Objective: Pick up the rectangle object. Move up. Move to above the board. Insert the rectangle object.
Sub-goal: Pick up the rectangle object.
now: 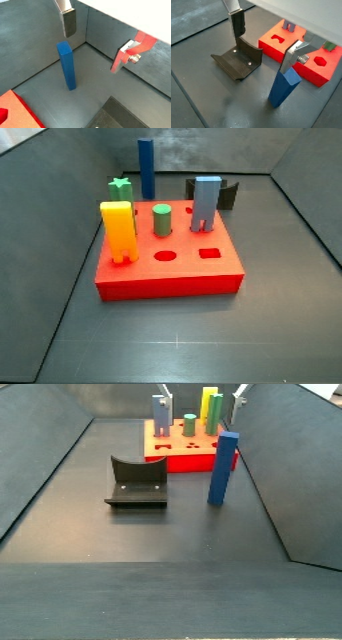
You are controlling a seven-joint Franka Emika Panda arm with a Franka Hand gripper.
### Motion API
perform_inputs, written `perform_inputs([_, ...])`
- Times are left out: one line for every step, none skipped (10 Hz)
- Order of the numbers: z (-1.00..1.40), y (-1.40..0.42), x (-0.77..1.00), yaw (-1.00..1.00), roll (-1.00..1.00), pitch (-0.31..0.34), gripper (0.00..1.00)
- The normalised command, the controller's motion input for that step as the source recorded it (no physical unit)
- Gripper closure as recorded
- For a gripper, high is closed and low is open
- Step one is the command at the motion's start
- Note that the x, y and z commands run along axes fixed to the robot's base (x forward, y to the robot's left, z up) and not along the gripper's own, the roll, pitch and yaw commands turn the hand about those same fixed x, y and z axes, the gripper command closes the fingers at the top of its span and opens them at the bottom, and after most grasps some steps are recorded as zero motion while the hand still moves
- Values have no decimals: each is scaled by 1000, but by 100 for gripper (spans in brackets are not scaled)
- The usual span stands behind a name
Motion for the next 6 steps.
perform_inputs([0,0,-749,-291,13,-184,0])
perform_inputs([0,6,-606,-554,0,-100,0])
perform_inputs([40,17,-546,-631,0,-83,0])
perform_inputs([34,23,-537,-651,0,-76,0])
perform_inputs([0,0,-494,-686,0,-54,0])
perform_inputs([-120,0,-303,-654,0,-9,0])
